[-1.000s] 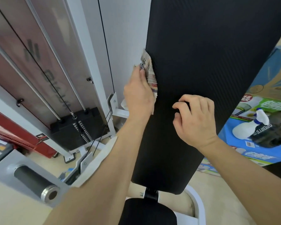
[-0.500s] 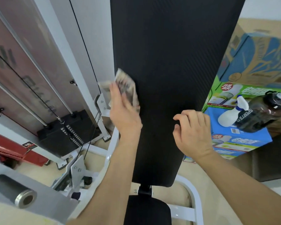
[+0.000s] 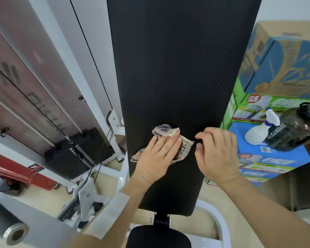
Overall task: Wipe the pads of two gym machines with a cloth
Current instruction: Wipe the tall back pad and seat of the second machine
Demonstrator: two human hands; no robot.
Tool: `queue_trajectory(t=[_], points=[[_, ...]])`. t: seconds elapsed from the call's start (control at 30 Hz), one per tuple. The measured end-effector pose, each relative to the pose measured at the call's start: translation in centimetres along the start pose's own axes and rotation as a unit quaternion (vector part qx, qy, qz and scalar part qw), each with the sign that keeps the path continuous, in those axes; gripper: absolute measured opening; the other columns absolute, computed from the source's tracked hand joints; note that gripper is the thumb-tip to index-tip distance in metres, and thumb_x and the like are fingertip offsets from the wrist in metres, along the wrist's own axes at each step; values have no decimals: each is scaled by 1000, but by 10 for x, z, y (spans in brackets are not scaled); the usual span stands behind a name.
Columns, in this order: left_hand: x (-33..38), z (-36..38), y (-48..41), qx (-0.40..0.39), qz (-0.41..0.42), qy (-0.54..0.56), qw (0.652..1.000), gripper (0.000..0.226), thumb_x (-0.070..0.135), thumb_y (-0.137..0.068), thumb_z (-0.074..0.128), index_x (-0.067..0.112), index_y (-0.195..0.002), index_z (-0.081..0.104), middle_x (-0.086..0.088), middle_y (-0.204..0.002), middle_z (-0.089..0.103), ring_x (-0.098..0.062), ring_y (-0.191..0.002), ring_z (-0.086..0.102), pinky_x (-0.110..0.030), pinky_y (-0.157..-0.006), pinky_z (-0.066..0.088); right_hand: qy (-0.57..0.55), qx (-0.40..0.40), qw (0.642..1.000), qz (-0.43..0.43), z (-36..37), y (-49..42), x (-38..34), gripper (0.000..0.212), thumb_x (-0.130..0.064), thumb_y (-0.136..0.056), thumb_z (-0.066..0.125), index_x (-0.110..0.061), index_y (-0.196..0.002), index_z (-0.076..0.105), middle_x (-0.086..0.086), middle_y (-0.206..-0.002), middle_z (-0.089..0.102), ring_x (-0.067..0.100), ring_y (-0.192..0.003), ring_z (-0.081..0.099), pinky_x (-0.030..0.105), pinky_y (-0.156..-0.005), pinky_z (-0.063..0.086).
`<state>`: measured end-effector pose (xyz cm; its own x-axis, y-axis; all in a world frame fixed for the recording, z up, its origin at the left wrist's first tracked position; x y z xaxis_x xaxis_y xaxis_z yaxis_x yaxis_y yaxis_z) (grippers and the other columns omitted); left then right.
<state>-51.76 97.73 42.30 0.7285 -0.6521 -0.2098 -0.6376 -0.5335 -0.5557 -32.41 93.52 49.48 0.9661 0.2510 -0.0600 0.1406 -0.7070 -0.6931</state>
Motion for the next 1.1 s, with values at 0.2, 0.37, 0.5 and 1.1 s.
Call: queue_trajectory(t=[0.2,0.37,0.5,1.1], points=[[-61,-78,-120,117,-92,-13,989,63,9,-95,49,4,-154,27,-20,-157,35,-39,-143,36,-49,-119,20,6,38,999,37,-19,-22,18,21,-12,-81,59,-7,-101,66,14,-102,60,30,-90,48,42,-77,35],[-38,-71,-124,126,-54,-24,990,61,7,-99,41,2,-155,17,-15,-163,15,-32,-152,11,-45,-124,6,11,43,994,102,-25,-18,28,23,-11,-80,59,-7,-102,63,13,-100,56,30,-88,46,44,-74,37],[24,-12,-46,-63,237,-88,966,67,26,-95,42,11,-156,20,-6,-163,10,-19,-151,7,-43,-122,-15,14,39,989,145,-25,3,26,25,-16,-81,54,-8,-103,61,14,-102,57,34,-89,50,46,-76,38],[8,-66,-150,42,111,-62,991,59,20,-103,31,5,-157,14,-11,-163,1,-26,-152,3,-43,-124,3,-70,105,926,355,-32,-8,-11,41,-24,-87,49,-4,-122,53,17,-117,56,34,-108,49,45,-94,37]])
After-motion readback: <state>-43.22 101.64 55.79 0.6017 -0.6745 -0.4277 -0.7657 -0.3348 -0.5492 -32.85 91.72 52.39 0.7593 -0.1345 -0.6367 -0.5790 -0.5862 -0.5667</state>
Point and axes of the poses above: each hand's wrist, its own y-axis away from the middle knuckle, its own z-axis out of the palm, x = y × z, the point moved 1 cm from there along -y, towards the middle knuckle
